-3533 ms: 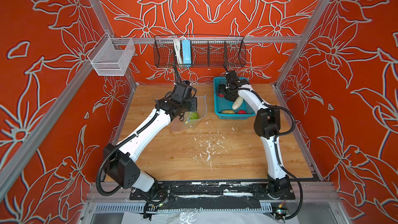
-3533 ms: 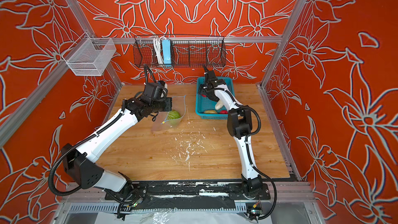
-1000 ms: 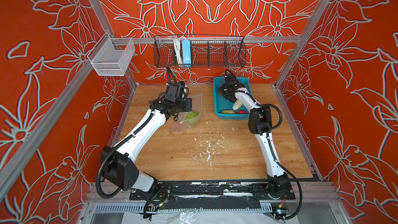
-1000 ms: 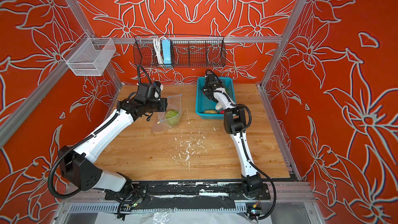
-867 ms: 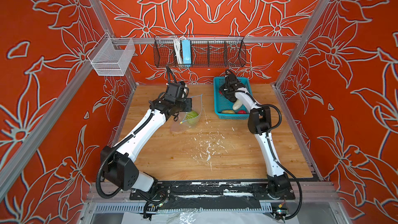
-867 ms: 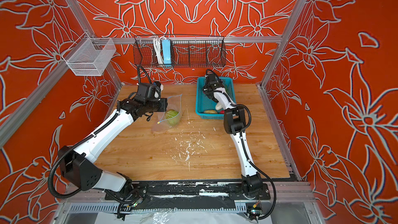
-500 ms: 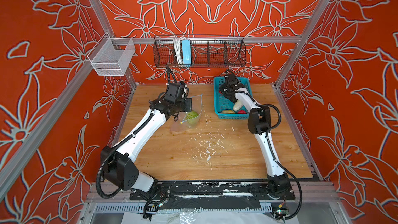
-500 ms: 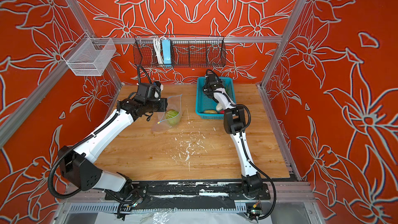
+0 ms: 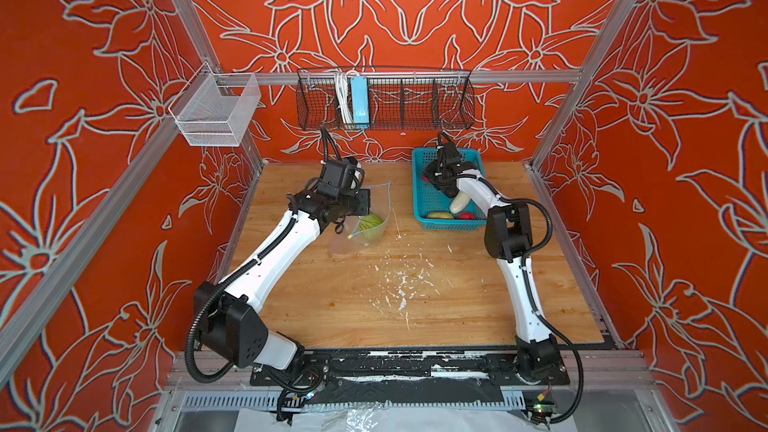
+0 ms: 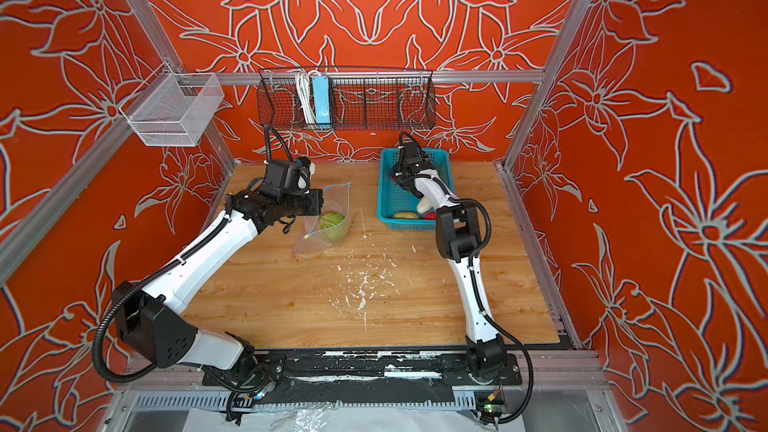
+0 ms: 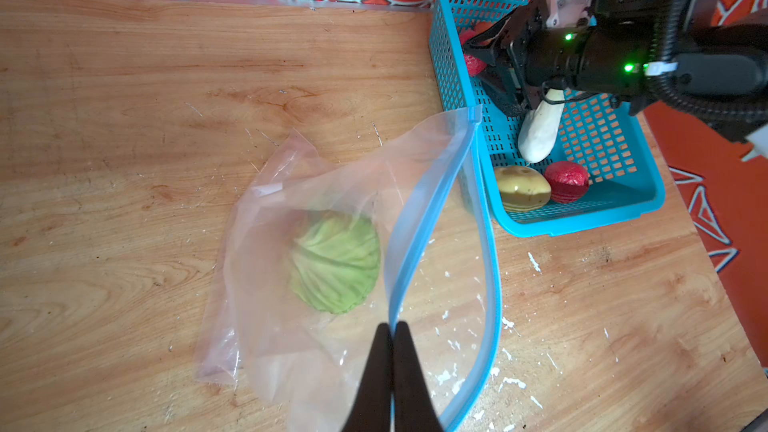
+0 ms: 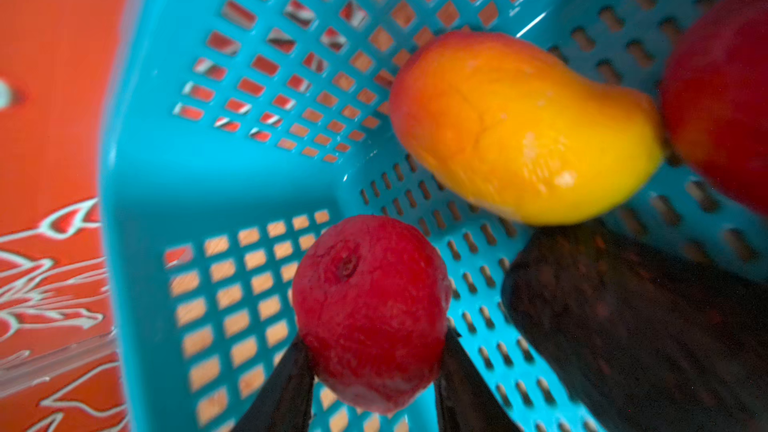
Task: Place the food in the zip-top bag and seal the zipper
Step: 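Close the right gripper on the small red beet and lift it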
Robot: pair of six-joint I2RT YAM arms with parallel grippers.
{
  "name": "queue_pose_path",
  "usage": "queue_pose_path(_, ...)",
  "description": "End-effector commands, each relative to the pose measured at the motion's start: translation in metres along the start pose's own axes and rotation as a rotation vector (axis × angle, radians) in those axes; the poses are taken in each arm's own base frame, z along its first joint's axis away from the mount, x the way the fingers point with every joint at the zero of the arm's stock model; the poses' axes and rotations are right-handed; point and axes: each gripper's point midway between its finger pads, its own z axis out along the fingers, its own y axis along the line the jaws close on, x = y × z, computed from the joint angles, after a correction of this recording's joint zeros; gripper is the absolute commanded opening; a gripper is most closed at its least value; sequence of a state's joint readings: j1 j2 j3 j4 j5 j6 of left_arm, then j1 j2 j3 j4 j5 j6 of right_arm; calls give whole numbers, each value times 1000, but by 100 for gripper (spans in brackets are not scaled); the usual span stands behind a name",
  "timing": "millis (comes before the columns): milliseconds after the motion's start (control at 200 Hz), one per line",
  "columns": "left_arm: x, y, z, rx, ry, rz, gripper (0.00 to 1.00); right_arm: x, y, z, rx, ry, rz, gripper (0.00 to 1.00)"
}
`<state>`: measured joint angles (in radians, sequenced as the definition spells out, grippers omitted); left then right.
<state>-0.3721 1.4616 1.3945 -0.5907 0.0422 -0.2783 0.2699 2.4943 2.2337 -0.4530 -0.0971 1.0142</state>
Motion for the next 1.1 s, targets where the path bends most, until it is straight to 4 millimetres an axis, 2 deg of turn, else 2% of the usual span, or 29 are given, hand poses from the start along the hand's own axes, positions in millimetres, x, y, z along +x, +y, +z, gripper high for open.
queue_pose_path(0, -11, 2, -10, -19, -28, 22, 0, -10, 36, -37, -92, -40, -47, 19)
queue_pose_path(240, -15, 7, -17, -26, -53, 10, 0, 1, 35, -58, -113, -32, -64, 18)
queue_pose_path(681, -12, 9, -12, -27, -52, -11, 0, 32, 42, -89, -208, -17, -91, 18)
queue_pose_path(901, -15, 17, -18, -73, -85, 9, 0, 39, 38, -112, -240, -30, -110, 18)
queue_pose_path(1091, -12, 18, -12, -74, -70, 7, 0, 48, 33, -125, -251, -13, -147, 18)
